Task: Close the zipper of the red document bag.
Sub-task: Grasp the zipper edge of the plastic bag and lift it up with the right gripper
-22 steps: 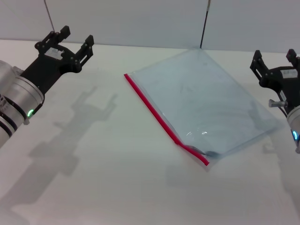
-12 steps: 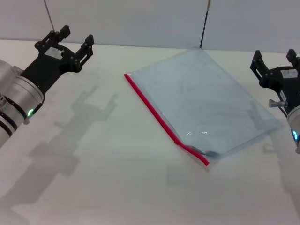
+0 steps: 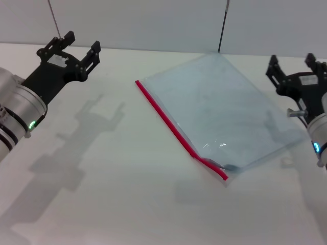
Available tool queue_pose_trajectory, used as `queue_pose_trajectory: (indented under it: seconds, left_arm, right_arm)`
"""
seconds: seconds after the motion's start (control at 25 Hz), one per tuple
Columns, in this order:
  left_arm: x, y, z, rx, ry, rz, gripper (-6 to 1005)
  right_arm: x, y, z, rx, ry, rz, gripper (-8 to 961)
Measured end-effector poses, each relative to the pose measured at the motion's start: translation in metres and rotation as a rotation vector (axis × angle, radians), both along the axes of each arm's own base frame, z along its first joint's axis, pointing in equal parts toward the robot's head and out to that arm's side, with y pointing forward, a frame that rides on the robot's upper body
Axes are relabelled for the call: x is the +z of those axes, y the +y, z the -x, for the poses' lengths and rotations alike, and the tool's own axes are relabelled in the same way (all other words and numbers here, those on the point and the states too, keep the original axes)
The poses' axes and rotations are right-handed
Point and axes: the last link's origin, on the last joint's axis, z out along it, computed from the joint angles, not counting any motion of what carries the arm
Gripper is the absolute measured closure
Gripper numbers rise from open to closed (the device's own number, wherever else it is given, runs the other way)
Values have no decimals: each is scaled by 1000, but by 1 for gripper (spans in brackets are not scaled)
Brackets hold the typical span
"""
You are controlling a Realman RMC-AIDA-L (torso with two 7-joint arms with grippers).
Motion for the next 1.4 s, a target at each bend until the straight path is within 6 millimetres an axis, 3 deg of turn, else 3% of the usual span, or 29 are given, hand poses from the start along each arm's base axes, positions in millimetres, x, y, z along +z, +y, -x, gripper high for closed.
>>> queue_pose_trajectory:
  seconds: [0.44, 0.88, 1.4]
  left_arm:
    - [1, 0, 5, 22, -9, 15, 325]
    - [2, -1, 9, 34, -5, 14, 325]
    - [2, -2, 11, 44, 0, 13, 325]
  right_arm:
    - [15, -17, 20, 116, -107, 313, 106]
    - [1, -55, 43, 240, -402, 639, 107]
    - [-22, -82, 40, 326, -592, 708, 109]
